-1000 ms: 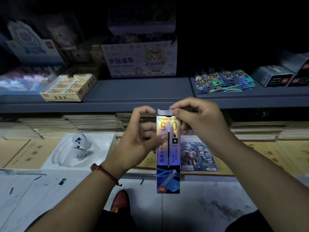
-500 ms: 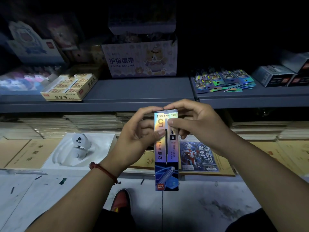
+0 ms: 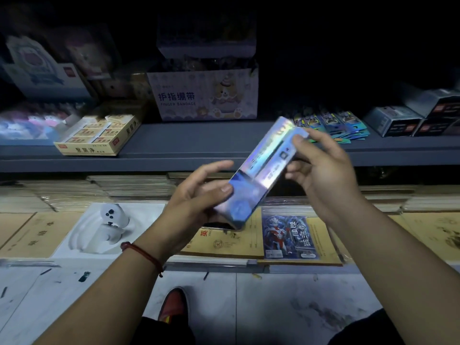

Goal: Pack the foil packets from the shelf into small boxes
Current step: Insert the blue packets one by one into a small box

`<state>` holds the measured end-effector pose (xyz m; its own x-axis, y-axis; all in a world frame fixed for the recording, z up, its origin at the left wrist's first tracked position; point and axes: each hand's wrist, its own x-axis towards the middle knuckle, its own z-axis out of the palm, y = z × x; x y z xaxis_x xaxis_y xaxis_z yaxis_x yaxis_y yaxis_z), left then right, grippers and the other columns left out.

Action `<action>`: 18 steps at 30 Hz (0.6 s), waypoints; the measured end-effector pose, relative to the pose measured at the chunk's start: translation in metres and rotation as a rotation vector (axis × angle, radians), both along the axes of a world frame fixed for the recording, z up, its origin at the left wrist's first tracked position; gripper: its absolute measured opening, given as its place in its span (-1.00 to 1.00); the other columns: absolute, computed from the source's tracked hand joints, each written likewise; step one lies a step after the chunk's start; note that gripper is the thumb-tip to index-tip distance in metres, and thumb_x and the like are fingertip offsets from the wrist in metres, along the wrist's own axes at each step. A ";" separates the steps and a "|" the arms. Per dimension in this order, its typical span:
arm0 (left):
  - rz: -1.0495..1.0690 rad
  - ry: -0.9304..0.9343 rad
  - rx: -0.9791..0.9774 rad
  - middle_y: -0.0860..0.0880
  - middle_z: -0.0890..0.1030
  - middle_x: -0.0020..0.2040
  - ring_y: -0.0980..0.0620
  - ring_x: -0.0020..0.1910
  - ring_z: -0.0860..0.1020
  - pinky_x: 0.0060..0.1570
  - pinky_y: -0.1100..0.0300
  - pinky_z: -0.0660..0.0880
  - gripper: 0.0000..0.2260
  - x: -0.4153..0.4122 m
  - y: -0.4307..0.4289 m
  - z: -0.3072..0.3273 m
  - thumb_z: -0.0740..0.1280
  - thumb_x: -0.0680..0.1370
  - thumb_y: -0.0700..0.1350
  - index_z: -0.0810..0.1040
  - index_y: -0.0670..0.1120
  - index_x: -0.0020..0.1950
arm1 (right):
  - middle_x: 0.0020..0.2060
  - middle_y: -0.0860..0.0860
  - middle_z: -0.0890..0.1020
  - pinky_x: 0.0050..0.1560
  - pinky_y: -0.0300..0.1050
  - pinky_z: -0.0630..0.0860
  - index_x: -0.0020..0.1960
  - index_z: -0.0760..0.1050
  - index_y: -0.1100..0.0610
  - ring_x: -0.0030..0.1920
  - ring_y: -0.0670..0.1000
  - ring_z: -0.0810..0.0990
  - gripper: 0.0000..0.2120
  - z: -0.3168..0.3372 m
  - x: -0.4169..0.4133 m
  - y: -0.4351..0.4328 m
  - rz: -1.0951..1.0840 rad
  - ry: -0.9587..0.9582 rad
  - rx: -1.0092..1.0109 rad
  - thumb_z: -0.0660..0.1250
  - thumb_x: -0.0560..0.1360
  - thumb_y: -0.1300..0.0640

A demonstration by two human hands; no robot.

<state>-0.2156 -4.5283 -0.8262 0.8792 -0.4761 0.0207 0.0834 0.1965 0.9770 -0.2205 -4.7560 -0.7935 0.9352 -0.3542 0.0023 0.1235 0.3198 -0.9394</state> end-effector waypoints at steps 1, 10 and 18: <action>-0.055 0.019 -0.049 -0.24 0.62 0.28 -0.19 0.15 0.63 0.08 -0.13 0.63 -0.52 0.000 0.002 -0.001 0.43 0.56 -0.21 0.44 -0.06 0.46 | -0.17 0.17 0.65 -0.41 -0.20 0.56 0.22 0.54 0.12 -0.47 -0.07 0.55 -0.81 0.000 0.001 -0.005 -0.044 0.019 0.062 0.38 0.61 0.19; -0.102 0.114 -0.367 -0.26 0.57 0.35 -0.15 0.30 0.59 0.12 0.11 0.61 -0.40 -0.003 -0.003 -0.002 0.58 0.37 -0.25 0.56 -0.09 0.39 | -0.20 0.07 0.64 -0.38 -0.21 0.56 0.11 0.58 0.08 -0.42 -0.10 0.58 -0.90 -0.005 0.000 -0.007 -0.084 0.092 0.171 0.40 0.61 0.11; -0.014 0.113 -0.397 -0.22 0.62 0.30 -0.10 0.26 0.62 0.07 0.18 0.61 -0.42 -0.009 -0.007 -0.001 0.62 0.33 -0.18 0.60 -0.08 0.34 | -0.20 0.10 0.63 -0.39 -0.19 0.56 0.05 0.52 0.08 -0.42 -0.07 0.58 -0.93 -0.006 -0.002 -0.001 -0.090 0.103 0.157 0.37 0.63 0.10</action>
